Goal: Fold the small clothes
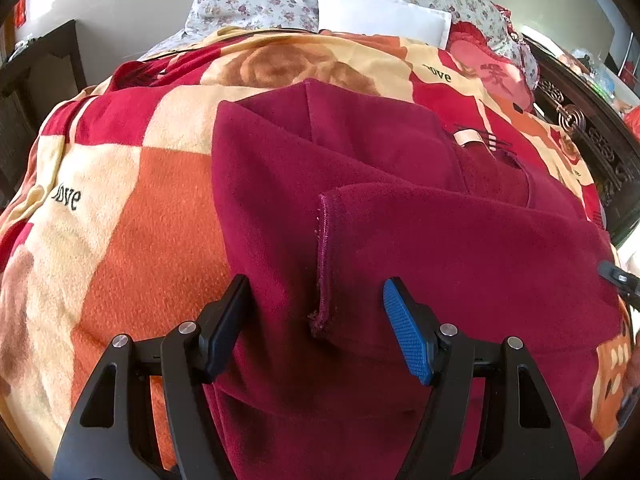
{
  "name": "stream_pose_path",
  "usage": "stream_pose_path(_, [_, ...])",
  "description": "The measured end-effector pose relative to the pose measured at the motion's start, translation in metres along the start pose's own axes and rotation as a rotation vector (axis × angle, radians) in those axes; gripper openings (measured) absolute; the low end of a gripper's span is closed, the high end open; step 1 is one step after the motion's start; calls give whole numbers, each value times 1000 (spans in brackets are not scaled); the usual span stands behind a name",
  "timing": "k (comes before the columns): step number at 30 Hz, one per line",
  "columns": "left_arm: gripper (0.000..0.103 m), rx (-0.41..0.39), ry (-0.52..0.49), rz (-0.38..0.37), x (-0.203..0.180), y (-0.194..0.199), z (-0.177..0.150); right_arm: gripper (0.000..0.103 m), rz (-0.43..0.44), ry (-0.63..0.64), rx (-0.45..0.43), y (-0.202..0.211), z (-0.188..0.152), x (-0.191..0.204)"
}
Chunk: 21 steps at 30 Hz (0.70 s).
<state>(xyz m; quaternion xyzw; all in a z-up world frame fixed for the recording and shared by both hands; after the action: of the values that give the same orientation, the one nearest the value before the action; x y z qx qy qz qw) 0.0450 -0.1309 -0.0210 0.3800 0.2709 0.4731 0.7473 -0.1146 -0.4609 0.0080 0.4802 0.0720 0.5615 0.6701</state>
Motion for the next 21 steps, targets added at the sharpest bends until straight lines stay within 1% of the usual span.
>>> stream_pose_path(1, [69,0,-1,-2,0,0,0,23,-15,26,-26,4,3,1])
stream_pose_path(2, [69,-2,0,-6,1,1,0,14,-38,54,-54,9,4,2])
stream_pose_path(3, [69,-4,1,-8,1,0,0,13,-87,90,-80,15,6,2])
stream_pose_path(4, [69,-9,3,-9,1,-1,-1,13,-143,112,-85,15,7,-4])
stream_pose_path(5, [70,-12,3,-5,0,-3,-3,13,-218,127,-72,10,5,-14])
stream_pose_path(6, [70,-14,-3,4,0,-5,-3,12,-267,123,-55,8,1,-24])
stream_pose_path(7, [70,-15,-11,15,-2,-5,-4,12,-271,79,-19,4,-5,-35])
stream_pose_path(8, [70,-18,-17,20,-2,-4,-3,12,-204,34,-19,9,-8,-37])
stream_pose_path(9, [70,-22,-24,18,-3,-3,-3,12,-131,10,-46,18,-9,-33])
stream_pose_path(10, [70,-24,-28,16,-3,-2,-3,12,-108,33,-80,33,-11,-22])
stream_pose_path(12, [70,-24,-26,14,-2,-3,-4,12,-100,108,-95,51,-16,3])
stream_pose_path(14, [70,-25,-20,19,-3,0,-4,12,-49,167,-104,61,-26,30])
stream_pose_path(15, [70,-23,-17,22,-2,0,-4,12,-44,188,-94,61,-32,37])
stream_pose_path(16, [70,-19,-10,22,-2,2,-5,12,-54,216,-64,57,-41,43])
stream_pose_path(18, [70,-12,1,7,-1,8,-8,12,-148,242,30,37,-64,36])
stream_pose_path(19, [70,-7,2,-8,-1,13,-11,12,-167,226,62,27,-75,27])
stream_pose_path(21, [70,3,-2,-26,2,24,-19,12,-124,182,22,33,-78,20])
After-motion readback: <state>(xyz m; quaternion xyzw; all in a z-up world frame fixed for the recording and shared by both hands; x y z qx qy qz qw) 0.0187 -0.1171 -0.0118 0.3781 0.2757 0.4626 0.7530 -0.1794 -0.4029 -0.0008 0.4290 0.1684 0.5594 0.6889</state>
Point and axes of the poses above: each gripper's, at about its wrist camera, not at the fingertips, and y roughly against the way its jaws point, x to its left, z to its top, the point moved 7 cm from there along -y, roughly the way its jaws point, and after that the axes turned 6 degrees about z, right-handed, at the moved point
